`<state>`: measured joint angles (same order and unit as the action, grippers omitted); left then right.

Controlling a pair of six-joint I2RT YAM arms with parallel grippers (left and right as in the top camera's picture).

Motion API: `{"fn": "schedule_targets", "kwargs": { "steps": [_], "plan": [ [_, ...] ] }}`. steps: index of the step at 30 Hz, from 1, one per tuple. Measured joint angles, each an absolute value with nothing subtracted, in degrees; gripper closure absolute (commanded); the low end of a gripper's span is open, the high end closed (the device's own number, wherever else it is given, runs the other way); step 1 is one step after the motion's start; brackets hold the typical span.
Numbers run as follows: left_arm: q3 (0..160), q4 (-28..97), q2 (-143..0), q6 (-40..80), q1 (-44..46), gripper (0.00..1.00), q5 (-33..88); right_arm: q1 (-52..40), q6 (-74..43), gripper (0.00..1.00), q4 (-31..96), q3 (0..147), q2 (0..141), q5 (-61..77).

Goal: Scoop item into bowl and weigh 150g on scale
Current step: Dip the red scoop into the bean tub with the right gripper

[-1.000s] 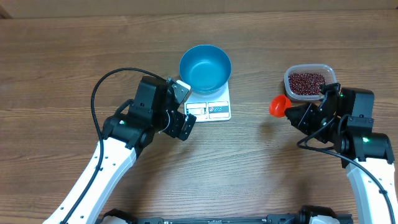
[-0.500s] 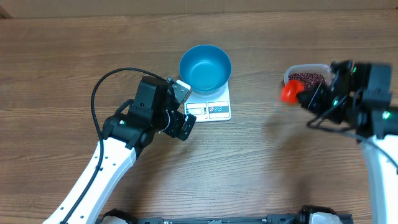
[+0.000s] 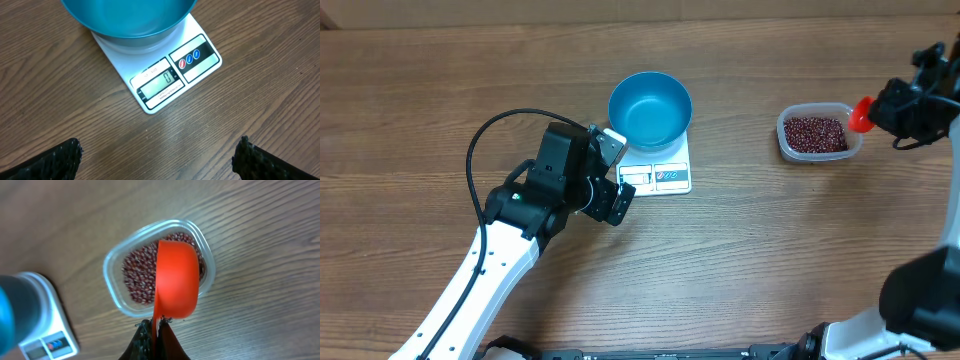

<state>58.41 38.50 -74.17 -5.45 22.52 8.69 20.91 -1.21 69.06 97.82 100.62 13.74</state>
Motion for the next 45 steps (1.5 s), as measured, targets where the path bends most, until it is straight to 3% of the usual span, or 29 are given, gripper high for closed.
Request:
{"fn": "schedule_targets", "kwargs": {
  "steps": [12,45],
  "plan": [
    [58.41,38.52,-74.17,-5.45,22.52,0.0,8.67,20.91,10.46,0.96,68.71,97.82,110.13,13.76],
    [58.41,38.52,-74.17,-5.45,22.52,0.0,8.69,21.06,11.77,0.96,67.09,93.06,119.92,35.73]
  ]
}}
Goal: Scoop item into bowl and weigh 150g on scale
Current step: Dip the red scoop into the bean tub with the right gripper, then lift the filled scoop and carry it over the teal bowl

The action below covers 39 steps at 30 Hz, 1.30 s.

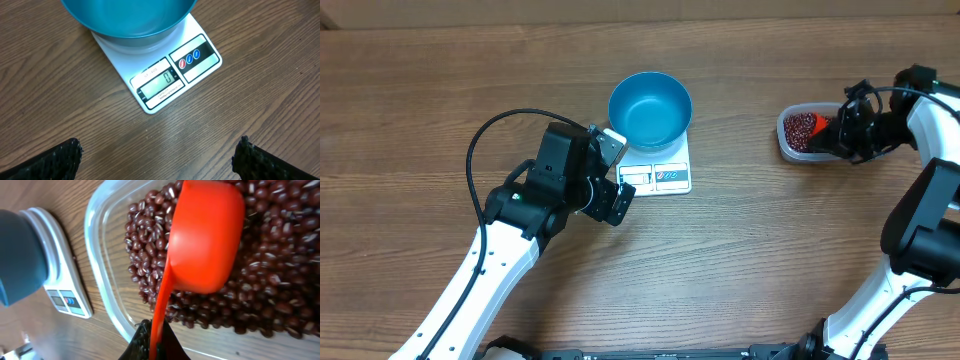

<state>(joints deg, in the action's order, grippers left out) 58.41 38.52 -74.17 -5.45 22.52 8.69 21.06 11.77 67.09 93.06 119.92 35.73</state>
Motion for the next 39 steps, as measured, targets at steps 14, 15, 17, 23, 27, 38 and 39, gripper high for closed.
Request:
{"fn": "schedule_targets", "kwargs": {
  "steps": [14,15,17,23,27,38,39],
  "plan": [
    [58.41,38.52,-74.17,-5.45,22.52,0.0,8.69,30.35,10.55,0.96,68.42,92.4,120.77,50.59],
    [58.41,38.52,-74.17,-5.45,22.52,0.0,8.69,30.7,10.79,0.96,68.69,92.4,120.77,51.07],
    [58.41,38.52,-74.17,-5.45,22.52,0.01,8.67,31.55,12.93,0.96,70.87,92.38,120.77,53.25],
    [58.41,38.52,-74.17,-5.45,22.52,0.0,8.67,32.67,18.35,0.96,75.05,92.38,120.77,56.77],
    [58.41,38.52,-74.17,-5.45,22.52,0.0,8.67,34.7,22.94,0.96,79.15,92.38,120.77,58.48],
    [58.41,38.52,-74.17,-5.45,22.52,0.0,8.69,36.01,32.86,0.96,86.72,92.38,120.77,64.49],
    [58.41,38.52,-74.17,-5.45,22.52,0.0,8.69,35.64,33.5,0.96,87.24,92.38,120.77,64.79]
  ]
}}
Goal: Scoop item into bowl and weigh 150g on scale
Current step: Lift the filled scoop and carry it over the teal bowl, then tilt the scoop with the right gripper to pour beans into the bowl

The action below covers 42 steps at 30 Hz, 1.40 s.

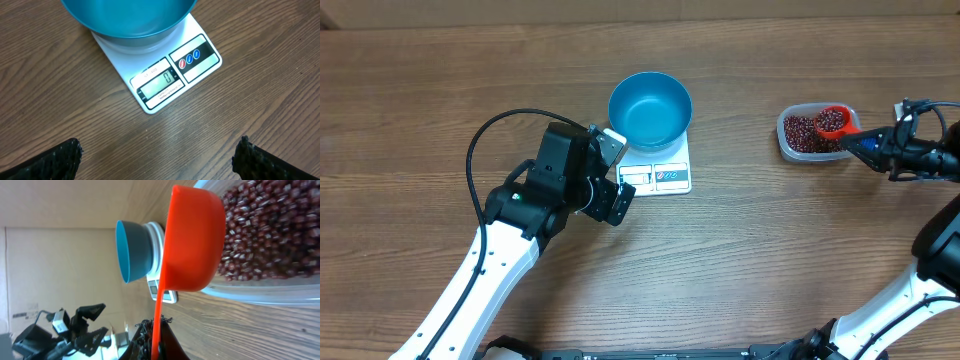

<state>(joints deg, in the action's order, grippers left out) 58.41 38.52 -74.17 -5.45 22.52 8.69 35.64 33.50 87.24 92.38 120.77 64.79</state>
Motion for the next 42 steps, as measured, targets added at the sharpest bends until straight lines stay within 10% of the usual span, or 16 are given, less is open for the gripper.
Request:
{"fn": "schedule_targets", "kwargs": {
  "steps": [24,42],
  "plan": [
    [58.41,38.5,-74.17,-5.45,22.52,0.0,8.67,6.11,19.97,0.96,66.39,92.31,120.77,77.71],
    [58.41,38.52,-74.17,-5.45,22.52,0.0,8.67,-12.97,-2.24,0.96,65.95,108.75,120.77,39.0]
  ]
}}
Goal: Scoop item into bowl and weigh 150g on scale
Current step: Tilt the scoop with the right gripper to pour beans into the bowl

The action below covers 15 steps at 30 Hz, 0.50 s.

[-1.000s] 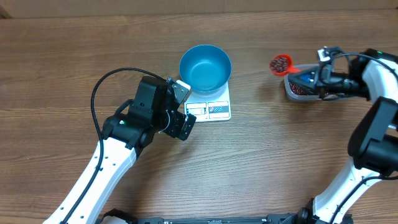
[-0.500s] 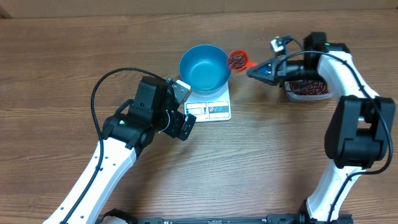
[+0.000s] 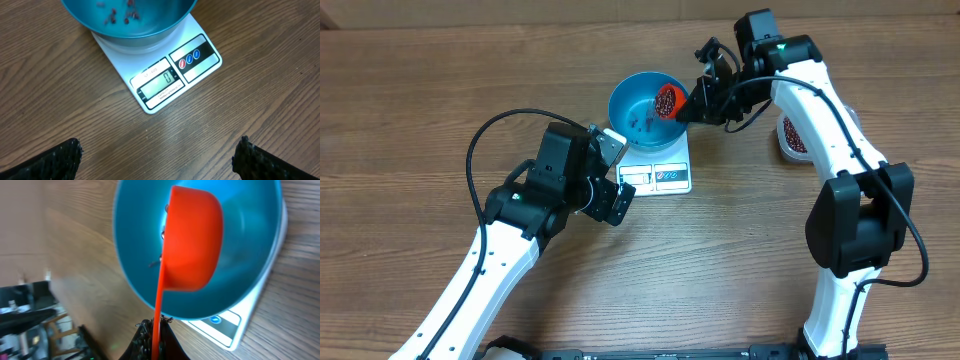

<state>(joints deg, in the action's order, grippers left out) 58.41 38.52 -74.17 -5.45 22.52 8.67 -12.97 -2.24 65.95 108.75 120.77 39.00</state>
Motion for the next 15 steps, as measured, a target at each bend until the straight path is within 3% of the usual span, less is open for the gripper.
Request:
{"fn": "schedule_targets", "kwargs": {
  "steps": [15],
  "plan": [
    [58.41,38.52,-74.17,-5.45,22.52,0.0,8.69,-14.46,-4.49,0.96,65.12,108.75,120.77,30.37]
  ]
}}
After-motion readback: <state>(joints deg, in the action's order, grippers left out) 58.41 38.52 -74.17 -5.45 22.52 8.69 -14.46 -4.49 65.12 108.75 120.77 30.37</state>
